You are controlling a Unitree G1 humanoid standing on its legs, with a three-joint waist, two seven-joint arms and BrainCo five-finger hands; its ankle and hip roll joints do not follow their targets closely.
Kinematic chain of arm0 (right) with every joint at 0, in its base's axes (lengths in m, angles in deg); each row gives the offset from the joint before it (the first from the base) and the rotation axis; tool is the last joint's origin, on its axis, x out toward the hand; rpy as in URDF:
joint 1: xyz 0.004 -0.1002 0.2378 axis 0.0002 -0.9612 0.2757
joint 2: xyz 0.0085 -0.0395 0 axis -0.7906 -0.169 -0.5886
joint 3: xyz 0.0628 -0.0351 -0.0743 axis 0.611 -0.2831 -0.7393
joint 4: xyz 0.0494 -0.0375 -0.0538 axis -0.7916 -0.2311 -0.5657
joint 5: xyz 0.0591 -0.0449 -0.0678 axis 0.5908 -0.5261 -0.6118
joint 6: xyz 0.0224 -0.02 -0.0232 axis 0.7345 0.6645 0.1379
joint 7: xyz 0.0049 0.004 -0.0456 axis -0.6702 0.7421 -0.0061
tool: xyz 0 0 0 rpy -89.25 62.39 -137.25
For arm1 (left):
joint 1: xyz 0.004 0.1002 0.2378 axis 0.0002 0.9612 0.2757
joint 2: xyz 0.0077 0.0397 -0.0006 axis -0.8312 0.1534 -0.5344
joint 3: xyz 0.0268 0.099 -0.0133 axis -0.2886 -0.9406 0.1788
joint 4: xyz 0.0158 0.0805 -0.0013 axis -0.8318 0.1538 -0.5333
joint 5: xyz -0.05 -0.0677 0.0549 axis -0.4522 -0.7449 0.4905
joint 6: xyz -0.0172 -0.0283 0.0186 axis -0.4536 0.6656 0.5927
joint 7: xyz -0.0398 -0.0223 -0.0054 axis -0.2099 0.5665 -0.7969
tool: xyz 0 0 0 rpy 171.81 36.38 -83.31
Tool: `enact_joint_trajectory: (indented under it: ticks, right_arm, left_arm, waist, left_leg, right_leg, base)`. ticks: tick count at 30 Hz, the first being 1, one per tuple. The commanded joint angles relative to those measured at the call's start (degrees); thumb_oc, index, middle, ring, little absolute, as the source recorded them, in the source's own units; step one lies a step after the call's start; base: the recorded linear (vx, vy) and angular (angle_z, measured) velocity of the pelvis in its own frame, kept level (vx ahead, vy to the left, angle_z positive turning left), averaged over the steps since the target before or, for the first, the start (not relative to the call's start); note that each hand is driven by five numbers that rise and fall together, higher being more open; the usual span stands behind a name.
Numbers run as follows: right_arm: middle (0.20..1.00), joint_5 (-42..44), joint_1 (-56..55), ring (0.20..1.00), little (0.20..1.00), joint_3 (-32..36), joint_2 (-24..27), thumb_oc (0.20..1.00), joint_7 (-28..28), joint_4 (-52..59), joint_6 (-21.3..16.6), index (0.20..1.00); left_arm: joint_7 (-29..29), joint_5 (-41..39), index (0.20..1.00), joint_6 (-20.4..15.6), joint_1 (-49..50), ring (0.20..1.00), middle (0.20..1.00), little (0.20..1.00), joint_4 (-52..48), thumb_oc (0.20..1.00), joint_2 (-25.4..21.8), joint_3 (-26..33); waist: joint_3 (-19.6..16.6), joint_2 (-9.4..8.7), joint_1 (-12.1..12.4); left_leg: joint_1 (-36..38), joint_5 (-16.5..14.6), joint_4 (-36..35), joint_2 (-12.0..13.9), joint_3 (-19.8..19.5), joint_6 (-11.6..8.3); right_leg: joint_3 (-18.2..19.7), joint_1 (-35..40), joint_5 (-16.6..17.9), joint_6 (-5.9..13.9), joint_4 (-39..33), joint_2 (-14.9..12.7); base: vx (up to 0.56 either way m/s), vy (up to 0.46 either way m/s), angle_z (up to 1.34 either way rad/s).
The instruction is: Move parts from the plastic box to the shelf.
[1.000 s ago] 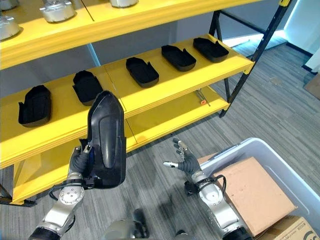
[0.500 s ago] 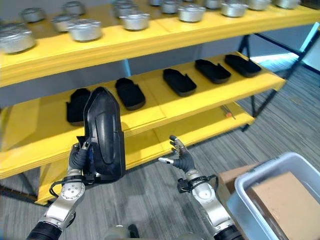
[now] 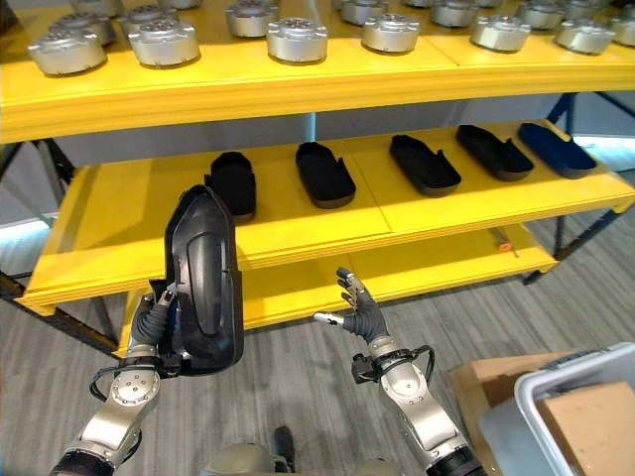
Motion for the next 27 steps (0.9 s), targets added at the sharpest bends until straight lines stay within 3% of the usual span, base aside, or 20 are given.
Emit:
enact_joint_trajectory:
  ticks: [1,3,7,10,13,15,16,17,18,20,23,25,26,27]
  right_arm:
    - [1.0,-1.7,2.5,1.0,1.0,1.1,1.6,1.0,-2.5,3.3,-4.6,1.0]
    - [1.0,-2.9,2.6,1.0,1.0,1.0,2.5,1.0,-2.5,2.3,-7.1,1.0]
    - [1.0,-5.3,3.7,1.0,1.0,1.2,3.8,1.0,-3.9,1.9,-8.5,1.0]
    - [1.0,-3.6,3.6,1.0,1.0,1.6,4.6,1.0,-3.6,2.6,-8.6,1.0]
    - [1.0,-3.0,4.1,1.0,1.0,1.5,4.8,1.0,-2.6,3.7,-8.6,1.0]
    - [1.0,-3.9,4.5,1.0,1.0,1.3,5.2,1.0,-2.6,4.2,-8.2,1.0]
    - [1.0,-5.5,5.0,1.0,1.0,0.7,5.7,1.0,-2.0,4.4,-8.0,1.0]
    - [1.0,-5.5,5.0,1.0,1.0,0.7,5.7,1.0,-2.0,4.4,-8.0,1.0]
    - [1.0,-5.5,5.2,1.0,1.0,0.5,5.9,1.0,-1.5,4.1,-7.6,1.0]
    - [1.0,-5.2,5.1,1.0,1.0,0.8,6.1,1.0,-1.4,3.4,-7.8,1.0]
    - [1.0,-5.1,3.7,1.0,1.0,2.3,6.6,1.0,-2.5,4.0,-7.2,1.0]
    - [1.0,-5.3,3.1,1.0,1.0,2.6,6.9,1.0,-2.6,4.5,-7.1,1.0]
    - [1.0,-5.7,1.7,1.0,1.0,3.1,7.8,1.0,-2.9,5.4,-7.3,1.0]
    - [1.0,-6.0,1.1,1.0,1.0,3.2,8.1,1.0,-2.9,5.8,-7.5,1.0]
  left_arm:
    - [2.7,0.8,0.2,-2.6,-4.0,0.2,0.2,0.2,-5.7,0.2,1.4,0.4]
    - [3.6,0.6,0.2,-2.7,-3.9,0.2,0.2,0.2,-5.8,0.2,1.5,-1.0]
    - [0.7,1.0,0.2,-3.4,-3.0,0.2,0.2,0.2,-5.7,0.2,1.5,-0.8]
    - [-0.6,1.9,0.2,-2.5,-2.0,0.2,0.2,0.2,-6.9,0.2,0.6,-0.9]
    - [-0.4,1.2,0.2,-1.9,-2.5,0.2,0.2,0.2,-6.7,0.2,-0.3,-1.0]
    - [0.1,0.8,0.2,-1.8,-3.4,0.2,0.2,0.2,-6.4,0.2,-0.8,-1.3]
    - [0.1,0.8,0.2,-2.2,-4.0,0.2,0.2,0.2,-5.9,0.2,-0.6,-1.7]
    - [0.1,0.8,0.2,-2.2,-4.1,0.2,0.2,0.2,-5.9,0.2,-0.6,-1.7]
    - [-0.1,1.0,0.2,-2.2,-4.5,0.2,0.2,0.2,-6.1,0.2,-0.6,-2.0]
    - [-0.6,1.1,0.2,-1.8,-4.6,0.2,0.2,0.2,-6.4,0.2,-0.7,-1.9]
    - [-0.6,0.5,0.2,-1.5,-4.1,0.2,0.2,0.2,-6.8,0.2,-1.0,-1.2]
    - [-0.5,0.2,0.2,-1.7,-3.7,0.2,0.2,0.2,-7.0,0.2,-1.0,-1.0]
    - [-0.3,-0.5,0.2,-2.0,-2.7,0.2,0.2,0.2,-7.6,0.2,-0.8,-0.3]
    - [-0.3,-0.9,0.2,-2.2,-2.2,0.2,0.2,0.2,-7.7,0.2,-0.7,-0.1]
  waist:
    - [-0.9,-0.69,-0.4]
    - [-0.5,-1.0,-1.8]
    - [-1.7,-0.93,-1.8]
    - [-2.3,-1.05,-2.1]
    - [-2.7,-1.48,-2.4]
    - [-2.2,-2.08,-2.5]
    - [-1.8,-2.05,-2.8]
    - [-1.8,-1.99,-2.8]
    - [-1.5,-1.81,-3.3]
    - [-1.8,-1.09,-3.8]
    - [-2.7,-0.36,-4.4]
    - [-2.9,-0.04,-4.4]
    - [-3.0,0.6,-4.3]
    - [-3.0,0.93,-4.4]
  left_leg:
    - [2.0,-2.5,5.0,4.0,0.4,-6.55]
    - [-0.2,-2.5,6.2,3.8,-0.5,-6.8]
    - [0.8,-2.1,4.7,3.9,-0.3,-7.0]
    - [0.5,-3.4,7.4,4.3,0.4,-7.33]
    - [-0.2,-7.0,12.5,4.7,0.9,-7.21]
    - [-3.5,-8.3,20.5,6.6,3.0,-6.69]
    - [-6.1,-7.6,27.6,9.4,4.2,-7.01]
    - [-6.2,-7.6,27.8,9.5,4.1,-7.03]
    - [-7.0,-5.7,29.8,12.6,5.1,-7.57]
    - [-5.3,-6.2,27.5,14.6,4.6,-8.44]
    - [-0.9,-4.0,17.1,14.9,3.7,-9.14]
    - [-0.2,-1.8,14.7,15.6,2.9,-10.21]
    - [-0.2,4.3,10.4,18.4,1.0,-11.75]
    - [-0.3,7.3,9.2,20.5,-0.3,-12.92]
  right_leg:
    - [-0.5,5.6,4.3,-0.72,-14.3,6.0]
    - [3.9,5.9,4.0,-1.86,-16.0,8.2]
    - [3.1,6.6,4.1,-2.03,-17.1,8.4]
    - [3.7,7.4,3.4,-2.5,-16.8,8.3]
    - [4.1,7.7,2.2,-2.67,-16.3,7.6]
    - [3.1,7.5,1.9,-3.81,-15.3,6.7]
    - [3.0,7.5,1.0,-4.92,-14.2,6.8]
    - [3.0,7.4,1.0,-4.95,-14.2,6.9]
    - [2.9,7.4,0.0,-5.55,-13.1,7.2]
    - [2.7,7.8,-1.6,-5.21,-11.8,7.5]
    - [1.3,7.6,-1.9,-4.59,-10.4,6.3]
    - [1.4,7.6,-2.1,-4.53,-10.2,6.2]
    - [1.7,6.9,-1.5,-4.91,-10.2,5.6]
    - [2.3,6.8,-1.6,-4.77,-10.1,5.0]
  base:
    - [0.07,-0.02,-0.3]
    - [0.12,-0.052,-0.13]
    - [0.15,-0.076,0.17]
    - [0.2,-0.112,0.13]
    - [0.16,-0.103,0.09]
    - [0.08,-0.114,0.18]
    - [0.08,-0.086,0.25]
    - [0.09,-0.055,0.21]
    - [0.14,0.033,-0.02]
    - [0.18,0.106,-0.09]
    - [0.12,0.221,0.0]
    - [0.05,0.236,0.11]
    - [0.04,0.352,0.11]
    - [0.04,0.448,0.02]
